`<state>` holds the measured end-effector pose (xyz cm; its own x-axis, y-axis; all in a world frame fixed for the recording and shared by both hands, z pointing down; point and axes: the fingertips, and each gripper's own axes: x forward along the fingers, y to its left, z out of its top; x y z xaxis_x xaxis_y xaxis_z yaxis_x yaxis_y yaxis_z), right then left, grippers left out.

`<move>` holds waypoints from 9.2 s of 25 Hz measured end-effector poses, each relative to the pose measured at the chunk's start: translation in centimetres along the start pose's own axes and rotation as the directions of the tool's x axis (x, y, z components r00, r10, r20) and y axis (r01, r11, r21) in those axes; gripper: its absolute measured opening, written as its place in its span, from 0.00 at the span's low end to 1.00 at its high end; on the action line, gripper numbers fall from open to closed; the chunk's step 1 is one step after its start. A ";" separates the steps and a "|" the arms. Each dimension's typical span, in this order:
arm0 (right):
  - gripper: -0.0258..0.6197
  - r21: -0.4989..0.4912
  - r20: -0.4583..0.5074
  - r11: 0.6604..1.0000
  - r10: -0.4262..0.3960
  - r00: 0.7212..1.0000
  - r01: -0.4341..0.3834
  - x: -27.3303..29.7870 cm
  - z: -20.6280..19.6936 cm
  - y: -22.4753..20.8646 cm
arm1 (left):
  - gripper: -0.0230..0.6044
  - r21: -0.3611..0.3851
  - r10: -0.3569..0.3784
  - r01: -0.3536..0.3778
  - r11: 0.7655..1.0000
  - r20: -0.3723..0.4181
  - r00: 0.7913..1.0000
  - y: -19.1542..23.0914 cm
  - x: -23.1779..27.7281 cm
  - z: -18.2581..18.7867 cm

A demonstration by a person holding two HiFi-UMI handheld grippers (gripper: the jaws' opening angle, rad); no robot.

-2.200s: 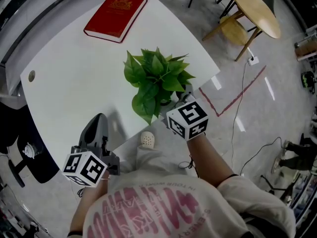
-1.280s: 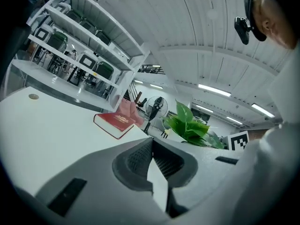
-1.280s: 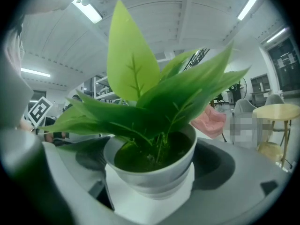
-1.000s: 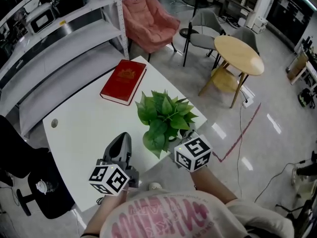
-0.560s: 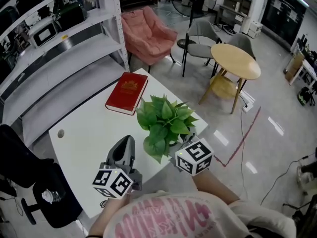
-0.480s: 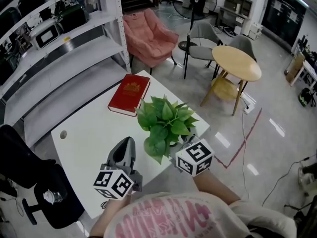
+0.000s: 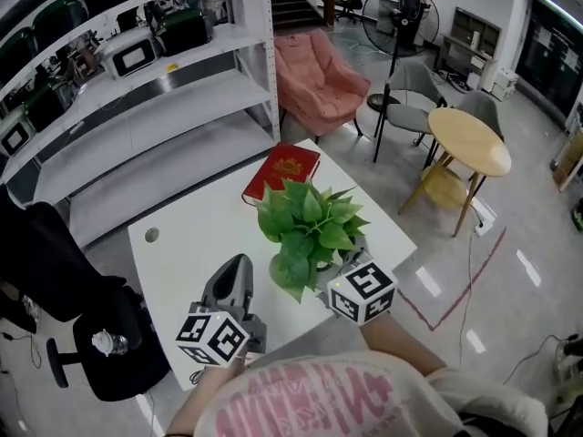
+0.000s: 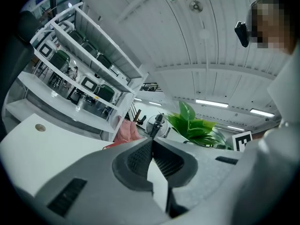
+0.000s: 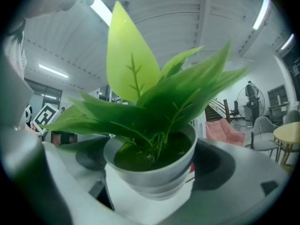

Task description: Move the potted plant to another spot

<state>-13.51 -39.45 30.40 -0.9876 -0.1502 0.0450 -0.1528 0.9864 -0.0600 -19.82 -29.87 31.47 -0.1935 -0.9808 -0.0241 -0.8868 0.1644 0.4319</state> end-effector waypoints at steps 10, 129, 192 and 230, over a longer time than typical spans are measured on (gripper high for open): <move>0.89 0.017 0.017 0.981 0.193 0.981 -0.193 4.9 0.6 7.4 | 0.04 -0.007 0.176 -0.176 0.984 0.093 0.980 5.3 -7.2 3.6; 0.89 0.168 -0.383 0.960 -0.146 0.912 0.225 4.2 -21.5 36.8 | 0.04 -0.201 -0.026 -0.019 0.979 -0.221 0.975 22.9 -38.5 -2.4; 0.89 0.137 -0.427 0.977 -0.088 0.900 0.161 5.0 -22.5 36.6 | 0.04 -0.236 -0.014 -0.041 0.971 -0.226 0.974 23.0 -36.3 -2.9; 0.89 0.137 -0.353 0.950 -0.218 0.910 0.281 -0.5 -19.8 35.3 | 0.04 -0.217 -0.111 0.075 0.973 -0.161 0.981 20.1 -34.3 0.5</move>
<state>-17.73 -3.23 48.04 -0.8527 -0.3282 0.4065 -0.4274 0.8857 -0.1815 -31.26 7.10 40.55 -0.0236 -0.9970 0.0736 -0.7868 0.0639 0.6139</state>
